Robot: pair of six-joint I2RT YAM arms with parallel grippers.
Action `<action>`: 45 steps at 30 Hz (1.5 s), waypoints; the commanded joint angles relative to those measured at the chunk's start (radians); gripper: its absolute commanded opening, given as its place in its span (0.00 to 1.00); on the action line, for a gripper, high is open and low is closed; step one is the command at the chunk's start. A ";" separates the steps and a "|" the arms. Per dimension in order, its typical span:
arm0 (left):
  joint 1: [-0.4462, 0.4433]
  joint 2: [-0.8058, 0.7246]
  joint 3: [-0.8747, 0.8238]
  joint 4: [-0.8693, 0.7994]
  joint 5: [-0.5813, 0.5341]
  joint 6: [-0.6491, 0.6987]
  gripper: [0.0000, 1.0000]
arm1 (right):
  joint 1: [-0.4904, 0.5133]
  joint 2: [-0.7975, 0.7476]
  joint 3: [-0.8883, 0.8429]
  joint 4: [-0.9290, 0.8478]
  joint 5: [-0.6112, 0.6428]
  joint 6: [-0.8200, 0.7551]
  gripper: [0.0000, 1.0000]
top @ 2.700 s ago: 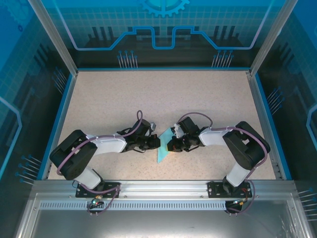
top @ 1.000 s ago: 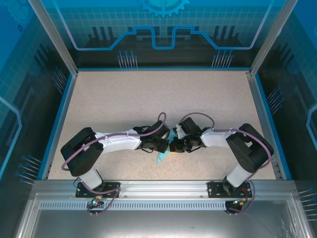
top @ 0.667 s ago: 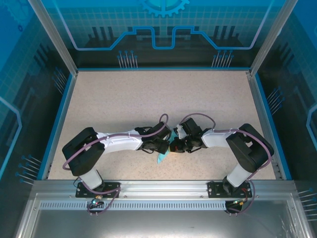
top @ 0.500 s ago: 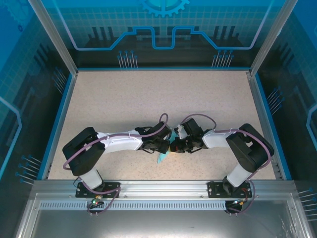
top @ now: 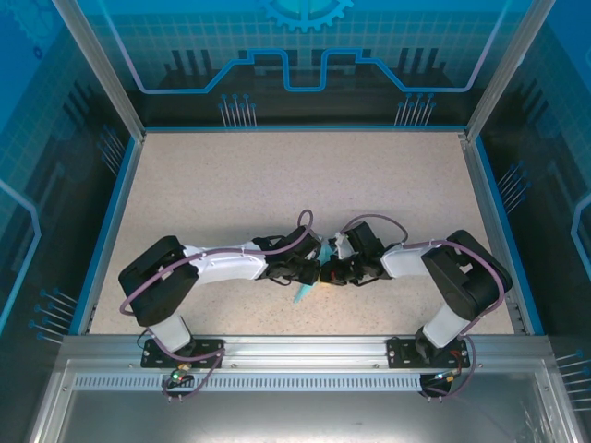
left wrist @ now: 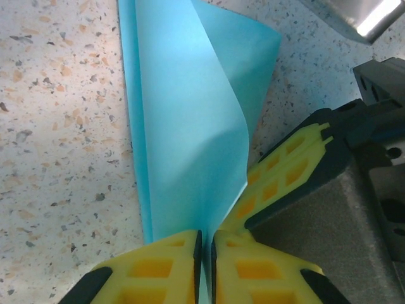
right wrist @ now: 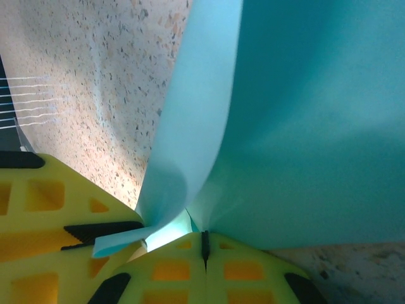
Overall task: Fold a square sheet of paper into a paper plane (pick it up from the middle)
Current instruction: Fold the wing for the fifth time at the center of the table.
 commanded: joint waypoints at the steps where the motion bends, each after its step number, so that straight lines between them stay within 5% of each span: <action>1: -0.008 0.043 -0.027 0.012 0.031 -0.008 0.15 | -0.028 -0.011 -0.033 -0.068 0.025 -0.003 0.04; 23: -0.003 0.059 -0.042 0.038 0.019 -0.001 0.16 | -0.099 -0.127 -0.041 -0.132 -0.003 -0.026 0.06; 45: -0.002 0.024 -0.055 0.088 0.037 0.056 0.21 | -0.163 -0.136 -0.022 -0.011 -0.098 0.087 0.42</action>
